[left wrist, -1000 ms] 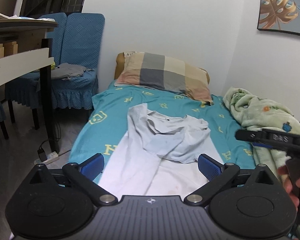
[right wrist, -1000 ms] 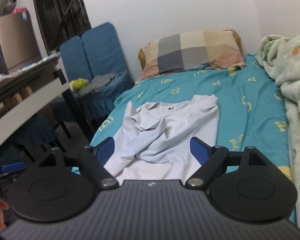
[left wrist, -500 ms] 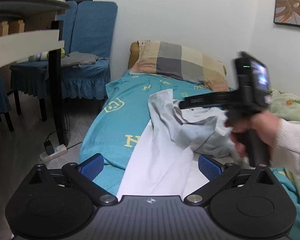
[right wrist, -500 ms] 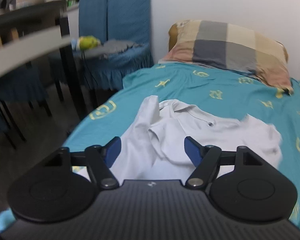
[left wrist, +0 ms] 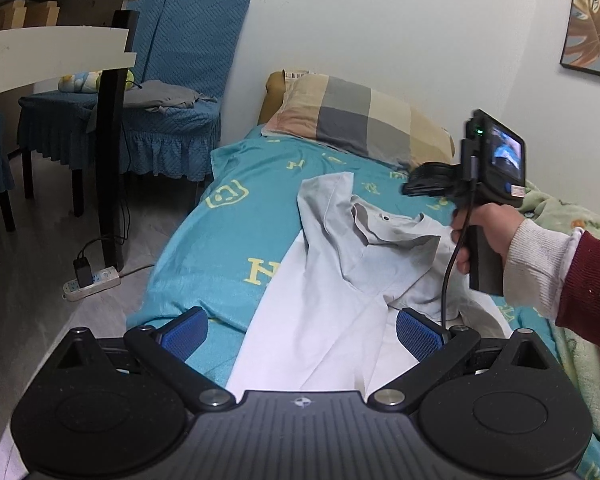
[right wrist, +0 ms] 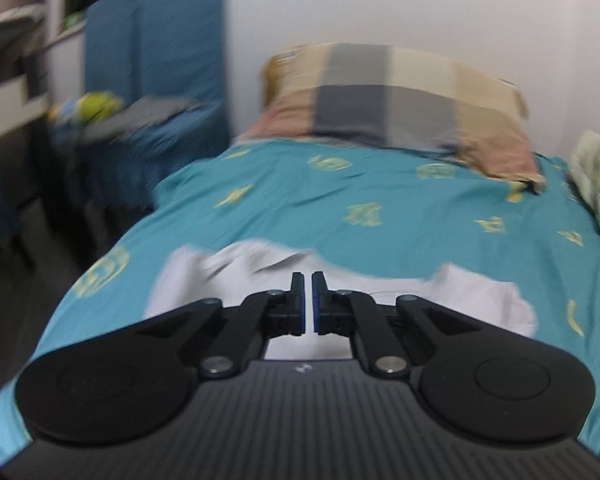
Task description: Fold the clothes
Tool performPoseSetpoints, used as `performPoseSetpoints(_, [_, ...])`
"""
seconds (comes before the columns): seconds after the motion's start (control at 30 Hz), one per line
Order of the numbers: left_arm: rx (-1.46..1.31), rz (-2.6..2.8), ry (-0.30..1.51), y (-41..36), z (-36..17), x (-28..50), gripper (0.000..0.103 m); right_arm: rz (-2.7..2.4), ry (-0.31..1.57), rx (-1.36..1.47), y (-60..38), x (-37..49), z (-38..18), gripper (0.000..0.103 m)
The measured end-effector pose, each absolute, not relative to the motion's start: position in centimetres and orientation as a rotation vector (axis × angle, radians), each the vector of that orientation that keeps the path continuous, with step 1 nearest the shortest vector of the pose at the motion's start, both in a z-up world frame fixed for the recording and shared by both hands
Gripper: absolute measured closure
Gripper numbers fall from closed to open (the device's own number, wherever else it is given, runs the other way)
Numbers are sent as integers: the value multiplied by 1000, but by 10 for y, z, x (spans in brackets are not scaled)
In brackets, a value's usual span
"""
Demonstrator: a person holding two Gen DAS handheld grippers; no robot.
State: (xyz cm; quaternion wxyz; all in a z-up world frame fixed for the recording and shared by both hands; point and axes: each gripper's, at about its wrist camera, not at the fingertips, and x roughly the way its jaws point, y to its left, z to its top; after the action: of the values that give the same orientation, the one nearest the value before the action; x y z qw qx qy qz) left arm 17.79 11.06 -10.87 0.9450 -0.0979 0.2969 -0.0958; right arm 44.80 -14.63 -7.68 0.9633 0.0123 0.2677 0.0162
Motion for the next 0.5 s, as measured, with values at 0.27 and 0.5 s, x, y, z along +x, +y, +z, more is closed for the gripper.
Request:
performPoseSetpoints(0.27, [-187,-181,641,104,-117,188,1,141,605,133,-178,454,-95,94])
performPoseSetpoints(0.5, [-194,-165,658,104,-124,194,1,384,614,-35,-133,437,-111,43])
